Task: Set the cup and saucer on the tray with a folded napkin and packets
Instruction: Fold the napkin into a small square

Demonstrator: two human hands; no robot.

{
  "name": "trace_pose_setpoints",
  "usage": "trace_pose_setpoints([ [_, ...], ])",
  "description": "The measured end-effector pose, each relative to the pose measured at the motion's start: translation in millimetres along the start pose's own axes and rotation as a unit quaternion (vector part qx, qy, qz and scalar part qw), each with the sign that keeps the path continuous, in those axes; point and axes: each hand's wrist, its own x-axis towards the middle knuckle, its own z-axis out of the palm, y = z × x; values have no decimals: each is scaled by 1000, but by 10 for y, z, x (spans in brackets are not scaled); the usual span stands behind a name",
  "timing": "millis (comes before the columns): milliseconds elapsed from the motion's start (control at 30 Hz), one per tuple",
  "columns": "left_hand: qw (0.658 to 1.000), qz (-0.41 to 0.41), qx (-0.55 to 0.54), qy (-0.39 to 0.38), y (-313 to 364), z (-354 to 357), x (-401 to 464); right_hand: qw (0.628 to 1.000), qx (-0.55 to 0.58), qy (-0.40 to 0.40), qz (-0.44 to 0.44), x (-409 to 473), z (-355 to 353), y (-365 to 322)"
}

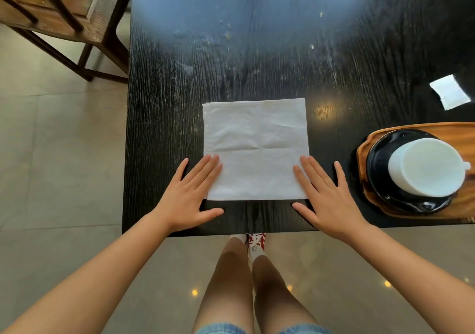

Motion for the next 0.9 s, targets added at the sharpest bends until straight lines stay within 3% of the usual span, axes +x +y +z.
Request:
trace_pose_setpoints([
  [267, 999, -10, -4, -30, 212, 30, -259, 1000, -2, -29, -9, -267, 64, -87],
  [467, 999, -10, -17, -32, 390, 176, -524, 999, 2, -7, -45, -527, 168, -140],
  [667, 991, 1, -98, 96, 448, 190, -620, 985, 40, 121, -120, -718, 327, -51],
  [800, 980, 36, -125, 153, 351, 106, -518, 979, 86, 135, -124, -555, 199, -21],
  [900, 983, 71, -84, 147, 254, 104, -412, 979, 76, 143, -123, -433, 168, 0],
])
